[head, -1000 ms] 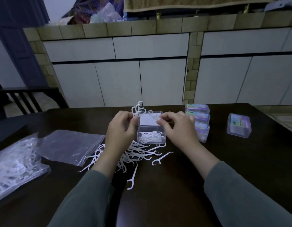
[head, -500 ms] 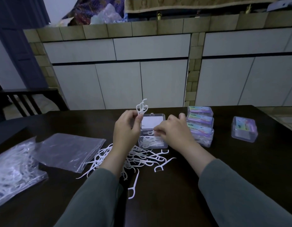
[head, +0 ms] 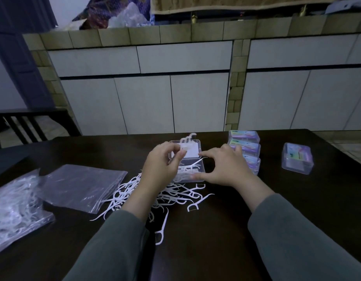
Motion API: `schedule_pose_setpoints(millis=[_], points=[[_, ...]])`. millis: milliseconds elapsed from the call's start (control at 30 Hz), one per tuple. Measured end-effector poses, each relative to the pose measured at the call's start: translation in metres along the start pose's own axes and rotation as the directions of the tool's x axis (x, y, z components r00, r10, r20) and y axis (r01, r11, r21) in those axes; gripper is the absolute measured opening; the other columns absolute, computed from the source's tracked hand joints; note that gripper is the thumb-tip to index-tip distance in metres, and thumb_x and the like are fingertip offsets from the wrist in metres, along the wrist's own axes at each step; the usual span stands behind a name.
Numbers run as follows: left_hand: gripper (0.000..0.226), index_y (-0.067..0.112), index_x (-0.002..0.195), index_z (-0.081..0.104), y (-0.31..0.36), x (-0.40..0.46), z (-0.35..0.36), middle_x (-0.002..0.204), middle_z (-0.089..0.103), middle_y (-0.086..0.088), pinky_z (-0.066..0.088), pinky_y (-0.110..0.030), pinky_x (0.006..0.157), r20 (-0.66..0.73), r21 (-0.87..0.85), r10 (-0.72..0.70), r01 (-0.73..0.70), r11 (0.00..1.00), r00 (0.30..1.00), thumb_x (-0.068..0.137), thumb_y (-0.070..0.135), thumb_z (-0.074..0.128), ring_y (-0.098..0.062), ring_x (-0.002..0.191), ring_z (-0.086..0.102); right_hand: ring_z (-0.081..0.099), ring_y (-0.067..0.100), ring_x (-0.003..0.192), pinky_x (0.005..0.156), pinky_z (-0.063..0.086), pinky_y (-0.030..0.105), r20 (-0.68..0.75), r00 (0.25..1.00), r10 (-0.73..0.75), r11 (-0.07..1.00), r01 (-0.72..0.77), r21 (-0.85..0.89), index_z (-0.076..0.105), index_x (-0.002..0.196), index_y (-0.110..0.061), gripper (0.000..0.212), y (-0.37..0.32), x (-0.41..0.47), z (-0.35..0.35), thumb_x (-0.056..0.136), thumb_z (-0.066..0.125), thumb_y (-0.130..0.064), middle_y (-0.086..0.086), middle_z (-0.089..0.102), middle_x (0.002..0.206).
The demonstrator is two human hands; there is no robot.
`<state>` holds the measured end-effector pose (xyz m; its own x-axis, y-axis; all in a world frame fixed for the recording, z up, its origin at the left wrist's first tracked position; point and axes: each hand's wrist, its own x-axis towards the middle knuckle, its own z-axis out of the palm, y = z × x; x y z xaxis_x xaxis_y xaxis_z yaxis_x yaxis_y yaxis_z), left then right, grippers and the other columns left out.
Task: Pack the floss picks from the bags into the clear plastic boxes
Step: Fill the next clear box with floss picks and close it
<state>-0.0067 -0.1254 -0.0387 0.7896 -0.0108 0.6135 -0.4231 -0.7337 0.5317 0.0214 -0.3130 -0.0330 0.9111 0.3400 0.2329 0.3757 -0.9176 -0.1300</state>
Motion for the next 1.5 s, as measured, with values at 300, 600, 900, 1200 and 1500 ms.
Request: schedule_pose_setpoints(millis=[300, 600, 900, 1200, 1500], points=[[0.021, 0.032, 0.108, 0.072, 0.002, 0.001, -0.005, 0.105, 0.066, 0.010, 0.041, -0.025, 0.072, 0.317, 0.408, -0.045, -0.094, 0.908, 0.947, 0.091, 0.039, 0.061, -0.008, 0.089, 0.044, 0.036, 0.015, 0.122, 0.108, 0.027, 0.044, 0.075, 0.997, 0.009, 0.983, -0.023, 0.182, 0.043, 0.140, -0.041, 0.084, -0.005, -0.007, -0.008, 0.066, 0.064, -0.077, -0.010, 0.054, 0.131], [0.019, 0.031, 0.105, 0.072, 0.014, 0.006, 0.003, 0.110, 0.067, 0.008, 0.044, -0.026, 0.082, 0.355, 0.267, -0.070, -0.030, 0.963, 0.932, 0.091, 0.034, 0.060, -0.010, 0.100, 0.056, 0.036, 0.010, 0.120, 0.104, 0.026, 0.041, 0.070, 0.997, -0.028, 0.979, 0.013, 0.203, 0.053, 0.131, -0.040, 0.073, -0.006, -0.007, -0.007, 0.067, 0.066, -0.074, -0.016, 0.053, 0.133], [0.012, 0.034, 0.094, 0.076, 0.005, 0.015, -0.005, 0.092, 0.065, 0.012, 0.049, -0.024, 0.079, 0.430, 0.381, -0.186, 0.010, 0.925, 0.883, 0.087, 0.028, 0.068, -0.011, 0.090, 0.060, 0.038, 0.013, 0.123, 0.103, 0.029, 0.043, 0.070, 0.997, -0.011, 0.986, -0.001, 0.168, 0.052, 0.131, -0.041, 0.082, -0.001, -0.002, 0.002, 0.061, 0.060, -0.084, -0.014, 0.055, 0.132], [0.012, 0.034, 0.095, 0.075, -0.001, 0.016, -0.013, 0.101, 0.069, 0.010, 0.053, -0.031, 0.084, 0.443, 0.370, -0.225, 0.052, 0.928, 0.868, 0.086, 0.028, 0.070, -0.010, 0.089, 0.060, 0.039, 0.014, 0.125, 0.110, 0.023, 0.047, 0.071, 0.997, -0.002, 0.993, -0.006, 0.118, 0.050, 0.135, -0.038, 0.080, -0.003, -0.002, -0.003, 0.067, 0.062, -0.078, -0.013, 0.054, 0.135], [0.013, 0.026, 0.100, 0.074, -0.003, 0.007, -0.026, 0.095, 0.067, 0.012, 0.054, -0.033, 0.083, 0.299, 0.173, -0.205, 0.158, 0.972, 0.932, 0.089, 0.027, 0.066, -0.006, 0.089, 0.061, 0.037, 0.017, 0.124, 0.107, 0.022, 0.048, 0.027, 0.999, -0.018, 1.000, 0.017, 0.014, 0.049, 0.136, -0.038, 0.079, -0.009, -0.007, -0.009, 0.070, 0.056, -0.081, -0.010, 0.052, 0.136]])
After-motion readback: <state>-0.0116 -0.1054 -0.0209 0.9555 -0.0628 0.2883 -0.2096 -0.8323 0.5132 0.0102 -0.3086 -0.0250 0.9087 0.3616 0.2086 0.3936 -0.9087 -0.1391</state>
